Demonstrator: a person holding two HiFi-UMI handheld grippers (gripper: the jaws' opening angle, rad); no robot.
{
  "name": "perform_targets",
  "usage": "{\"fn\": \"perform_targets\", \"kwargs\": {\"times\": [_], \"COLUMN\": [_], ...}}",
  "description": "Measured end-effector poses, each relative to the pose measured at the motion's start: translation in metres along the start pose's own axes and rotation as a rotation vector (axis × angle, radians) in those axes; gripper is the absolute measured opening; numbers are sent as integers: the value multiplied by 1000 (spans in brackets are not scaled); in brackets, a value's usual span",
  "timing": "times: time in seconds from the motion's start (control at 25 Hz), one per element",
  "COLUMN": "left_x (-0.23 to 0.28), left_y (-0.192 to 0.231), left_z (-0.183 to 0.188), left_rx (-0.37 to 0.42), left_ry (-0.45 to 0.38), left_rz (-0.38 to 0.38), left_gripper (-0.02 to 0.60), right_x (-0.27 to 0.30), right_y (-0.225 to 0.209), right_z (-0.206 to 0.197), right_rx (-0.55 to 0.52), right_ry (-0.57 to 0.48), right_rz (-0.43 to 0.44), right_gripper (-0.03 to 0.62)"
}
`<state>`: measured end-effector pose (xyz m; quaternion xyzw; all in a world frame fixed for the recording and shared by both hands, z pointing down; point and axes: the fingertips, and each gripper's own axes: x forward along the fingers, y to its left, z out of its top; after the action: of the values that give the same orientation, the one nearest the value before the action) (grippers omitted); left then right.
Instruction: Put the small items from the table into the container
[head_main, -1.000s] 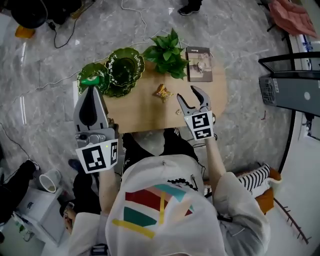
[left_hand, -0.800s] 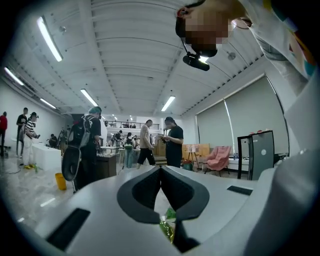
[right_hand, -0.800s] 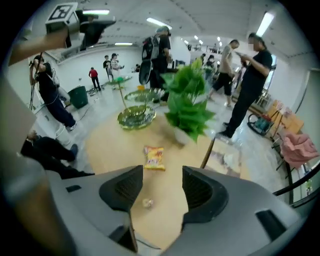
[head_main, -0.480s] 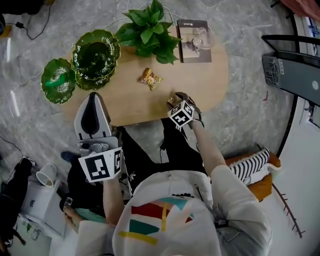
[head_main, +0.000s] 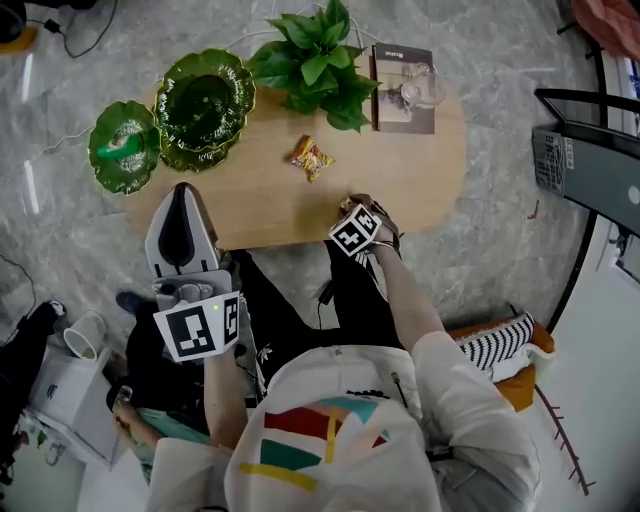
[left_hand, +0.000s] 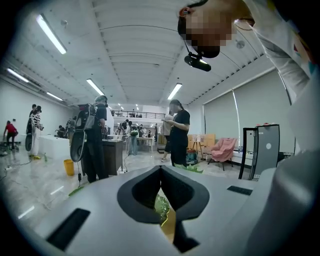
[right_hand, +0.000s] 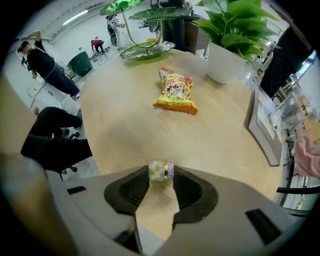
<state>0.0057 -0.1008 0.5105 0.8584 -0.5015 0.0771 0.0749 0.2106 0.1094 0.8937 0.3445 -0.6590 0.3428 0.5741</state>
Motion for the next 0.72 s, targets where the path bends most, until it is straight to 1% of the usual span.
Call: {"fn": "perform_targets", "kwargs": {"times": [0.16,0.28,0.4,0.48,0.56,0.64,0.72], "left_x": [-4,-13,-24,-28,-33,-40,-46], "left_y": [3,5,9,15,20,22,29], "left_z": [19,48,81,105,129,150,169], "left_rx": [8,25,30,13,11,37,64], "left_ry": [-31,-74,-127,-185,-236,-264,-294], "left_rz": [4,7,19,27,33,33,39], "left_gripper": [8,8,8,8,8,8,8], "right_x": [-19,-55,-116,-163,-212,-262,-307], "right_y": [-16,-30,-47,-61,-66,-59,-49], "right_z": [11,31,67,101,134,157,183], "right_rx": [35,97,147,176,226,276,277], "right_ry": [-43,-145,-312,-456,-615,-751,-874], "right_rz": [-43,-90,-162,-200,-191,-175,-179], "right_gripper": [153,153,153,153,153,153,153]}}
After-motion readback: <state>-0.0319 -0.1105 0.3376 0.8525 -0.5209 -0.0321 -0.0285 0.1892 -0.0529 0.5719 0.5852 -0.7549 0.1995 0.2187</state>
